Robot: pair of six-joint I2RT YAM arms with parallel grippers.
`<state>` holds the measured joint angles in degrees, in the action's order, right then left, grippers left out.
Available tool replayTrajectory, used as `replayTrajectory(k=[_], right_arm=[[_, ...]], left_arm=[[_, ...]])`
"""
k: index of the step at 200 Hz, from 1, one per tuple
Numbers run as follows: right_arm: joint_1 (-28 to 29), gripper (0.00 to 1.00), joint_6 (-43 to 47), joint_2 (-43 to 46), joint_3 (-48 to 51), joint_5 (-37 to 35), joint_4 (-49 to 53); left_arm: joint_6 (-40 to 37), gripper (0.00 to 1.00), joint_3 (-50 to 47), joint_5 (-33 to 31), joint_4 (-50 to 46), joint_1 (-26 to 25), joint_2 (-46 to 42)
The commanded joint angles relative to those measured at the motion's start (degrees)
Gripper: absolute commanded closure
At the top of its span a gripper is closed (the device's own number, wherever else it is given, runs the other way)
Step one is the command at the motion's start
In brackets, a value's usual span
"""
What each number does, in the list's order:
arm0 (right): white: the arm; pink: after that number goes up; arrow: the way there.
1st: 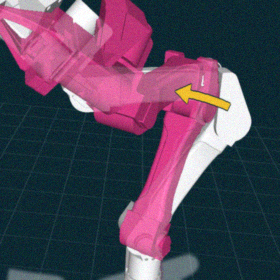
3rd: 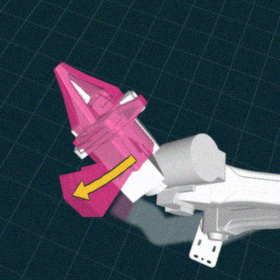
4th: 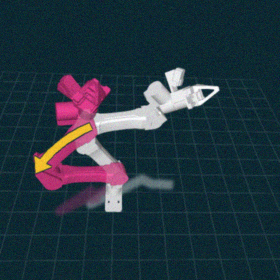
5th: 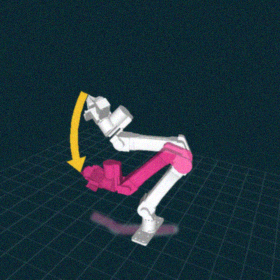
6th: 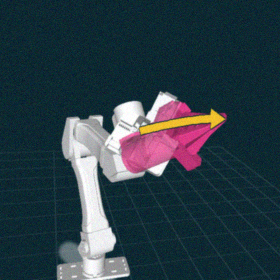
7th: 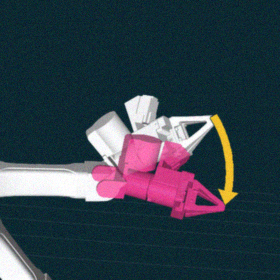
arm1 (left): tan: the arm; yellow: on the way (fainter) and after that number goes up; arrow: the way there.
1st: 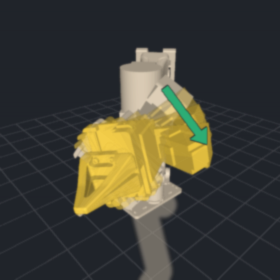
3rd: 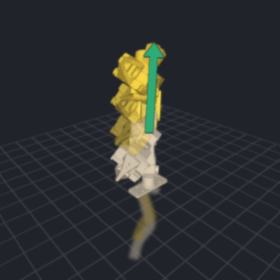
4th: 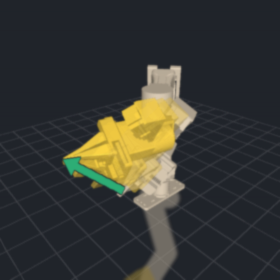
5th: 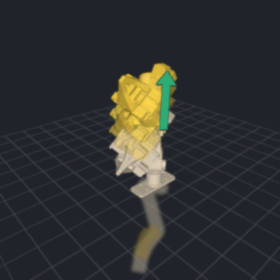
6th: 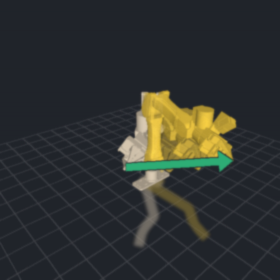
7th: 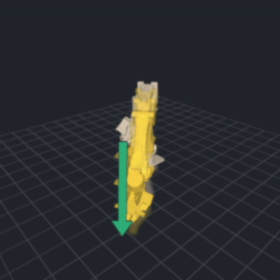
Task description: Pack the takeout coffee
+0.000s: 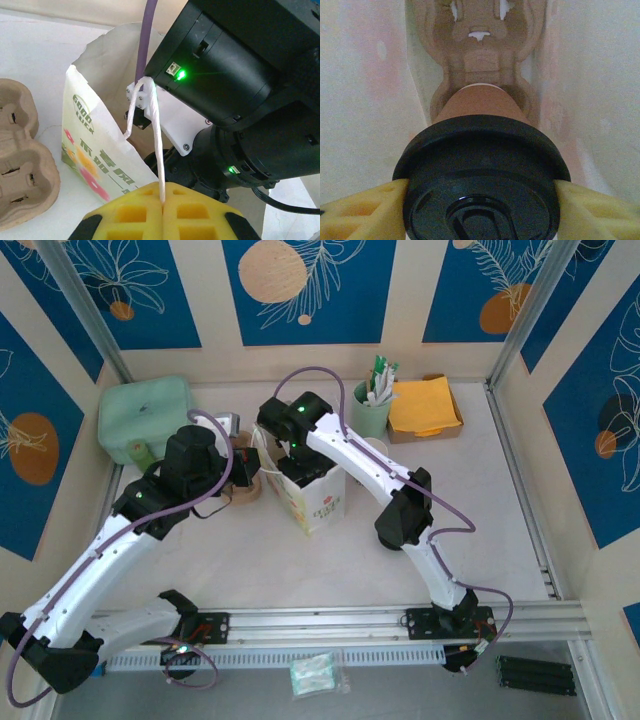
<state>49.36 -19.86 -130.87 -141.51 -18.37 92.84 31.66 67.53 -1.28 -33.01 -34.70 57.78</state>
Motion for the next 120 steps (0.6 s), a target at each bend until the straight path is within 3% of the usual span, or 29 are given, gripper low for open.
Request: replayTrajectory(k=[1, 120], right_arm=[[-0.25, 0.35, 0.54, 0.43, 0.19, 1.43, 4.68], [-0.24, 0.36, 0.54, 0.86, 0.37, 1.41, 4.39]], left_arm=[[0.37, 1.00, -0.47, 0.05, 0.40, 0.47, -1.02], [0.50, 1.00, -0.46, -0.22, 0.10, 0.49, -1.45]])
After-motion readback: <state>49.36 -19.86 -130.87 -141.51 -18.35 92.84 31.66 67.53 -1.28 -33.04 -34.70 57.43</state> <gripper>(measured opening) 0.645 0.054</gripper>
